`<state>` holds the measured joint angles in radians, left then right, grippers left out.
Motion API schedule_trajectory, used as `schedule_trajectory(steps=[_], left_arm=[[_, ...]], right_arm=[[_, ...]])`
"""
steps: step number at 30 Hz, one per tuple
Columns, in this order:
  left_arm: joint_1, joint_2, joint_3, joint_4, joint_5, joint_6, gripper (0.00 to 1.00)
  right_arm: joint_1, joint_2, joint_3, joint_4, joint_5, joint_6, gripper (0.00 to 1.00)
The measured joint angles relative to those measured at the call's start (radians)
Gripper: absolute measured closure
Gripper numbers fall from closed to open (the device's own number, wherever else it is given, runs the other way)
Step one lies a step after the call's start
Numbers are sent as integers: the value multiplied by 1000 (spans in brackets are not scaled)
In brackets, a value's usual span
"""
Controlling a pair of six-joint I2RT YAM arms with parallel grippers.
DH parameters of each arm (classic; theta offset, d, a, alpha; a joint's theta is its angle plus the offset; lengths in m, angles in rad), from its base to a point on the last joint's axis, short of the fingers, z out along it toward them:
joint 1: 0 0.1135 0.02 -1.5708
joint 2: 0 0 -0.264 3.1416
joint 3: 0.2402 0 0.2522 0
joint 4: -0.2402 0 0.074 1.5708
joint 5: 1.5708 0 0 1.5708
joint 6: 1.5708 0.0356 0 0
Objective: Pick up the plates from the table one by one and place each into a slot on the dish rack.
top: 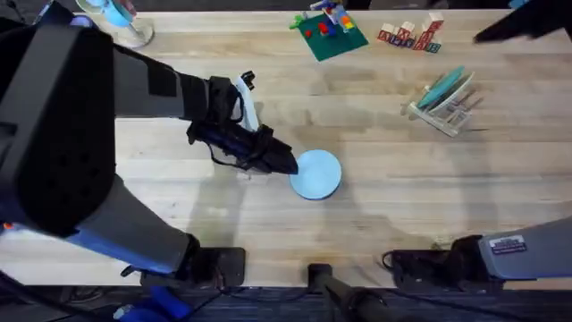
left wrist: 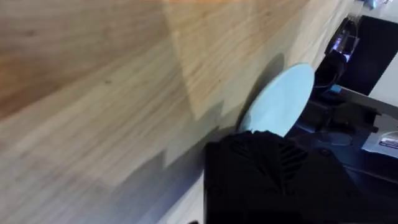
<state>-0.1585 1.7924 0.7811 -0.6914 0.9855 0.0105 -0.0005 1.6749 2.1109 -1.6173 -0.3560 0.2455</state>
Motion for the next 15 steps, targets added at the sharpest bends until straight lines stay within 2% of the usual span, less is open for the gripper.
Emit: schedule_trajectory(steps=[10,15], left_arm=[[0,0,0,0,0,0,959],[0,0,0,0,0,0,959]], right_arm=[[135,-10,-170,0,-4,0,6],[160,-106,-321,1,3,-15,7]])
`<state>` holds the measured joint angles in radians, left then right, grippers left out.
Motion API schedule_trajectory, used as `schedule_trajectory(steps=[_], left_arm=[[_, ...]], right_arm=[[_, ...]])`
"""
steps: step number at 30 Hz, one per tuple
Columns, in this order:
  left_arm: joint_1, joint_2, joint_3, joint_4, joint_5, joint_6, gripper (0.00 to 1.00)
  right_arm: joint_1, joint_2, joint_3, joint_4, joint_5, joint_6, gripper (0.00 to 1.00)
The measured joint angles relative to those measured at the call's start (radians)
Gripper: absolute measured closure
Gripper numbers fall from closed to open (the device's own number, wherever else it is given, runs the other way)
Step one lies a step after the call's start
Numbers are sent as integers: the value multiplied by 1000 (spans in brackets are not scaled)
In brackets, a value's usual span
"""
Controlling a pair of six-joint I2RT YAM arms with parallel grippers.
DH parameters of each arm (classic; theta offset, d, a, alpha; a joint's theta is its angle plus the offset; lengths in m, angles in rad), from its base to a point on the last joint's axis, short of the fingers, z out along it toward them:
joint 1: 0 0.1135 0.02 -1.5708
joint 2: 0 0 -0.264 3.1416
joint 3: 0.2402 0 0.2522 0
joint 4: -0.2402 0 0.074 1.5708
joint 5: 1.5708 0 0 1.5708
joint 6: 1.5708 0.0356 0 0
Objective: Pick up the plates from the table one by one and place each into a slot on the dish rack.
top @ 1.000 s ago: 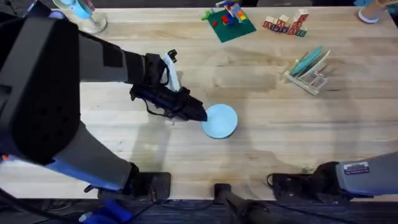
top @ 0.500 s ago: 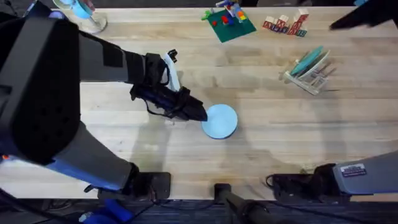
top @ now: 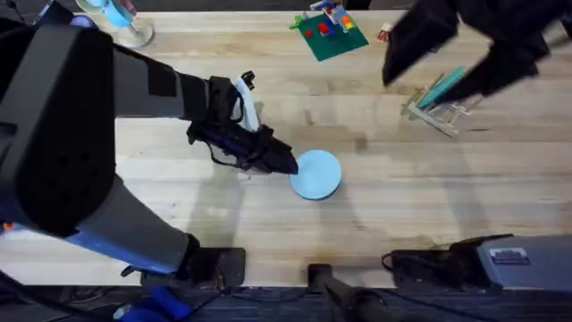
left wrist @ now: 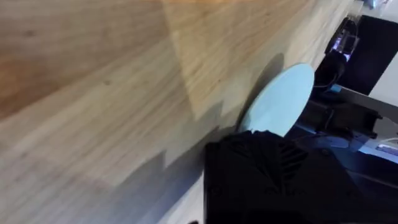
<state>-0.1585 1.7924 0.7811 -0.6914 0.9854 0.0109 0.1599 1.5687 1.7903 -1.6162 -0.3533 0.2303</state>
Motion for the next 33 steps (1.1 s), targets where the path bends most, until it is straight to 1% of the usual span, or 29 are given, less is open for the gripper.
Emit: schedule_trajectory(steps=[2,5,8,12,17,26,33], left_arm=[[0,0,0,0,0,0,959],[0,0,0,0,0,0,959],[0,0,0,0,0,0,959],[0,0,0,1,-1,-2,959],[-3,0,1,4,-2,-11,959],[-6,0,3,7,-4,-23,959],[-10,0,6,8,-9,-37,959]], right_arm=[[1,-77,-87,11,1,-1,6],[1,-192,-221,80,-21,-5,6],[1,-280,-369,154,-80,-7,6],[2,-302,-545,236,-169,-3,6],[28,-291,-718,370,-259,10,6],[126,-291,-875,566,-301,80,6],[139,-278,-989,674,-306,157,6]])
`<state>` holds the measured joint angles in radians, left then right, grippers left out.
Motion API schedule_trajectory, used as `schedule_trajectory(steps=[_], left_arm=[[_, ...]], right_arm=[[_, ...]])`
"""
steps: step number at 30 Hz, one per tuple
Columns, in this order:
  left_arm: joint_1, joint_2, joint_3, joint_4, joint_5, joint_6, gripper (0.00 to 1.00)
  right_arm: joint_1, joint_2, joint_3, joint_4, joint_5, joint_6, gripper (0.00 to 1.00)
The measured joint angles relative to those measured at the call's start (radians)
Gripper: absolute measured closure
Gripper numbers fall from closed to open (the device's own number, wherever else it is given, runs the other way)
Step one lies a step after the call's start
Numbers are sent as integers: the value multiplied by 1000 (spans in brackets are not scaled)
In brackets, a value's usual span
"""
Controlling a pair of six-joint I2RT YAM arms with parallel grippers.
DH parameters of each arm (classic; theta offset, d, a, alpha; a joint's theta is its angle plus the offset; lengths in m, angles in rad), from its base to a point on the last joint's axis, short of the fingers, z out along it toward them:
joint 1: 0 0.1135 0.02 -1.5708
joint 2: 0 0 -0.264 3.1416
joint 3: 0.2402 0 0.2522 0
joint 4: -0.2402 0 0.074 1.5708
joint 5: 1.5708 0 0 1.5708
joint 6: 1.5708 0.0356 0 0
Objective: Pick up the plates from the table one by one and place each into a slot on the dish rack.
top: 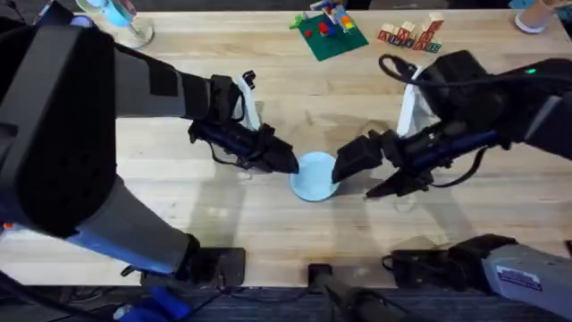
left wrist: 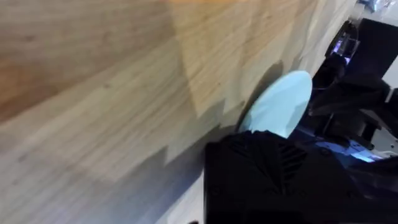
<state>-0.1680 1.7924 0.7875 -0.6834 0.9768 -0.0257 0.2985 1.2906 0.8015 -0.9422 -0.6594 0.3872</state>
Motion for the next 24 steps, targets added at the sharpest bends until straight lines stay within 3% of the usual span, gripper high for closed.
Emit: schedule_trajectory(steps=[13,24], left_arm=[[-5,0,4,3,-7,-22,958],[-7,0,5,3,-9,-28,958]], right_arm=[[71,136,-15,185,1,97,6],[74,179,-15,266,8,131,41]])
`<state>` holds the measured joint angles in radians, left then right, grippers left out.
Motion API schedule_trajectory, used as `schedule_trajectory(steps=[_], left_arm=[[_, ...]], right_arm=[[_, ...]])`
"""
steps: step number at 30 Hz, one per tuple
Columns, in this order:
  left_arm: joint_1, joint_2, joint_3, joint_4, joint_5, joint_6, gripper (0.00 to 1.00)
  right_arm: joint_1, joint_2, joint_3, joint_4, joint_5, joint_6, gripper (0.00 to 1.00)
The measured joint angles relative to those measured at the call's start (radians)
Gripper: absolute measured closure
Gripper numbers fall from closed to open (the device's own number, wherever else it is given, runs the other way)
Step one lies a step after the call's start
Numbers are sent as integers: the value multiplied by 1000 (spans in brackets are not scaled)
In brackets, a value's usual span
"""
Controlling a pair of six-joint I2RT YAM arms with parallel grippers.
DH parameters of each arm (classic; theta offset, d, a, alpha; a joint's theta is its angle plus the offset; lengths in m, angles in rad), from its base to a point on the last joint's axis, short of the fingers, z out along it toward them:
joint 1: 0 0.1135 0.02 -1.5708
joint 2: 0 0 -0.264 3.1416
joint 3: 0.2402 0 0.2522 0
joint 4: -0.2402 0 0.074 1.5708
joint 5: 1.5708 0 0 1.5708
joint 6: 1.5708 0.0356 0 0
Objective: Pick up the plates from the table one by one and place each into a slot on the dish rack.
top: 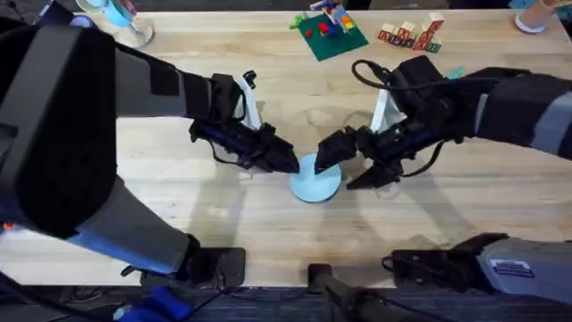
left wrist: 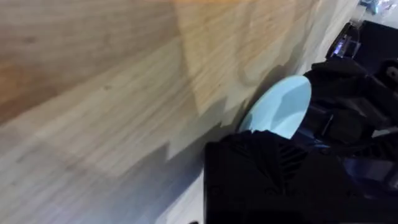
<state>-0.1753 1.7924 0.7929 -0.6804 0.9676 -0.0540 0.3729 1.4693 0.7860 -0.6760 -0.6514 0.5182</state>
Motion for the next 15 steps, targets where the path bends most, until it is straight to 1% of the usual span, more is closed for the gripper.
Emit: schedule_trajectory(steps=[3,6,9,11,12,15], left_arm=[[0,0,0,0,0,0,958],[0,0,0,0,0,0,958],[0,0,0,0,0,0,958],[0,0,0,0,0,0,958],[0,0,0,0,0,0,958],[0,0,0,0,0,0,958]], right_arm=[[0,16,0,15,0,6,69],[0,27,0,21,0,10,123],[0,30,0,27,0,13,233],[0,30,0,29,0,17,319],[0,30,0,32,0,23,508],[0,30,0,34,0,27,657]])
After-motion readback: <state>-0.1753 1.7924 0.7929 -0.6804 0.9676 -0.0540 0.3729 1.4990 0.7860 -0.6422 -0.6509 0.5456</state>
